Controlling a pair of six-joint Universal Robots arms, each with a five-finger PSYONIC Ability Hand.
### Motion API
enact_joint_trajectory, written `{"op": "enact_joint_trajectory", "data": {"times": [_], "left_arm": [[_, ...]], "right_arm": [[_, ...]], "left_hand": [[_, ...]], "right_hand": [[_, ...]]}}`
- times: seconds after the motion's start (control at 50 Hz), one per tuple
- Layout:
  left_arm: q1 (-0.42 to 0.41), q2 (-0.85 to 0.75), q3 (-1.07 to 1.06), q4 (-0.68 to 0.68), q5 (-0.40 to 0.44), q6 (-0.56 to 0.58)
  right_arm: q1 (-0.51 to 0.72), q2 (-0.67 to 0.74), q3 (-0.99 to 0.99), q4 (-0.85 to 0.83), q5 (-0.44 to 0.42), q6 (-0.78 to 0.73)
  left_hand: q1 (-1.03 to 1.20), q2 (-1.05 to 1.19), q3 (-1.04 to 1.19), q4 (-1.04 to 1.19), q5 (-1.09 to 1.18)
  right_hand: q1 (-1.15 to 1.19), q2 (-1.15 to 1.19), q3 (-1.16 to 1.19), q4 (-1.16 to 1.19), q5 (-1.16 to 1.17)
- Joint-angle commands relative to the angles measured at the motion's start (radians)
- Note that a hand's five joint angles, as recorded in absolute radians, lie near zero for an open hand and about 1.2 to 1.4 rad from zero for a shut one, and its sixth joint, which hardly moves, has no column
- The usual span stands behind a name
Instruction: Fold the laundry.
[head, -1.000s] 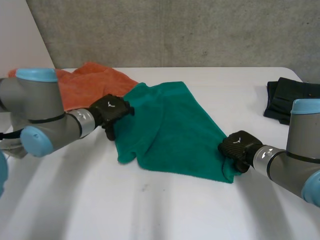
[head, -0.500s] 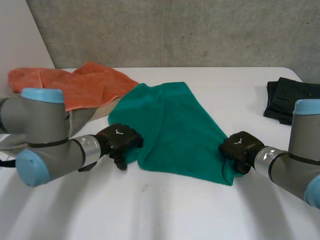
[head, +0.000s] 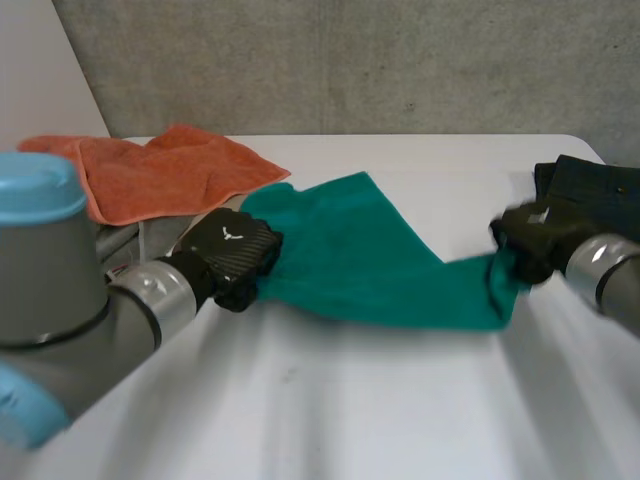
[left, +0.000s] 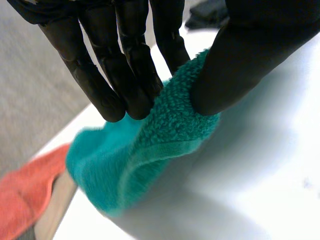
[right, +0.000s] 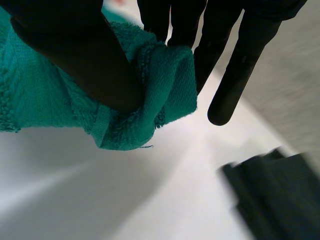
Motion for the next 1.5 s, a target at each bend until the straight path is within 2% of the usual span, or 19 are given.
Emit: {"op": "enact_joint_trajectory", "data": {"times": [0.02,0.14,0.22,0.24,0.28,0.3,0.32,0.4,0.46,0.5,0.62,0.68,0.74,0.84,0.92,1.1,1.28,1.38,1.5], "left_arm": [[-0.148,-0.016,-0.070,0.137,-0.072,-0.005],[-0.234,-0.175,0.013,0.169,-0.201,-0.011],[-0.283,-0.262,0.105,0.151,-0.267,-0.031],[-0.298,-0.287,0.131,0.137,-0.279,-0.052],[-0.310,-0.295,0.151,0.122,-0.273,-0.080],[-0.317,-0.292,0.156,0.114,-0.264,-0.091],[-0.323,-0.279,0.160,0.099,-0.243,-0.109],[-0.303,-0.204,0.156,0.079,-0.201,-0.134],[-0.254,-0.147,0.142,0.080,-0.197,-0.136],[-0.185,-0.095,0.122,0.082,-0.189,-0.142],[-0.012,-0.055,0.088,0.089,-0.076,-0.132],[0.077,-0.087,0.091,0.085,0.021,-0.099],[0.140,-0.142,0.111,0.086,0.075,-0.042],[0.209,-0.239,0.168,0.065,0.136,0.030],[0.217,-0.331,0.238,0.051,0.170,0.062],[0.199,-0.483,0.389,-0.003,0.164,0.113],[0.168,-0.603,0.534,-0.081,0.126,0.223],[0.153,-0.650,0.597,-0.104,0.092,0.237],[0.141,-0.690,0.640,-0.112,0.067,0.239]], "right_arm": [[0.021,0.196,-0.224,-0.193,0.004,0.097],[0.050,0.383,-0.367,-0.257,0.028,0.100],[0.060,0.468,-0.434,-0.311,0.097,0.096],[0.064,0.485,-0.446,-0.335,0.128,0.099],[0.069,0.493,-0.451,-0.360,0.162,0.097],[0.072,0.493,-0.451,-0.368,0.179,0.097],[0.076,0.487,-0.450,-0.380,0.217,0.096],[0.084,0.410,-0.416,-0.354,0.319,0.099],[0.095,0.329,-0.375,-0.308,0.352,0.097],[0.109,0.234,-0.319,-0.238,0.354,0.093],[0.158,0.020,-0.187,-0.026,0.315,0.065],[0.188,-0.061,-0.123,0.142,0.263,0.053],[0.204,-0.090,-0.073,0.239,0.226,0.069],[0.231,-0.087,0.015,0.266,0.203,0.181],[0.260,-0.026,0.067,0.156,0.206,0.258],[0.310,0.117,0.072,-0.021,0.234,0.269],[0.326,0.196,0.061,-0.194,0.257,0.251],[0.328,0.235,0.054,-0.230,0.257,0.221],[0.330,0.275,0.035,-0.293,0.258,0.194]], "left_hand": [[0.264,0.205,0.212,0.205,0.228],[0.264,0.205,0.212,0.205,0.228],[0.264,0.205,0.212,0.205,0.228],[0.177,0.119,0.125,0.118,0.141],[-0.128,-0.186,-0.179,-0.187,-0.163],[-0.318,-0.377,-0.370,-0.377,-0.354],[-0.634,-0.692,-0.685,-0.693,-0.669],[-0.958,-1.016,-1.009,-1.017,-0.993],[-0.958,-1.016,-1.009,-1.017,-0.993],[-0.958,-1.016,-1.009,-1.017,-0.993],[-0.958,-1.016,-1.009,-1.017,-0.993],[-0.911,-0.969,-0.962,-0.970,-0.946],[-0.866,-0.925,-0.918,-0.926,-0.902],[-0.811,-0.869,-0.862,-0.870,-0.846],[-0.752,-0.810,-0.803,-0.811,-0.787],[-0.714,-0.772,-0.765,-0.773,-0.749],[-0.705,-0.763,-0.756,-0.764,-0.740],[-0.658,-0.716,-0.709,-0.717,-0.693],[-0.406,-0.464,-0.457,-0.465,-0.441]], "right_hand": [[0.305,0.239,0.220,0.197,0.218],[0.305,0.239,0.220,0.197,0.218],[0.305,0.239,0.220,0.197,0.218],[-0.026,-0.093,-0.112,-0.135,-0.114],[-0.328,-0.394,-0.413,-0.436,-0.416],[-0.506,-0.573,-0.592,-0.615,-0.594],[-0.840,-0.906,-0.925,-0.948,-0.927],[-0.916,-0.983,-1.002,-1.025,-1.004],[-0.916,-0.983,-1.002,-1.025,-1.004],[-0.916,-0.983,-1.002,-1.025,-1.004],[-0.916,-0.983,-1.002,-1.025,-1.004],[-0.674,-0.740,-0.759,-0.782,-0.761],[-0.503,-0.570,-0.589,-0.612,-0.591],[-0.359,-0.425,-0.444,-0.467,-0.446],[-0.323,-0.390,-0.409,-0.432,-0.411],[-0.332,-0.398,-0.418,-0.440,-0.420],[-0.353,-0.419,-0.438,-0.461,-0.440],[-0.356,-0.422,-0.441,-0.464,-0.443],[-0.341,-0.407,-0.426,-0.449,-0.429]]}}
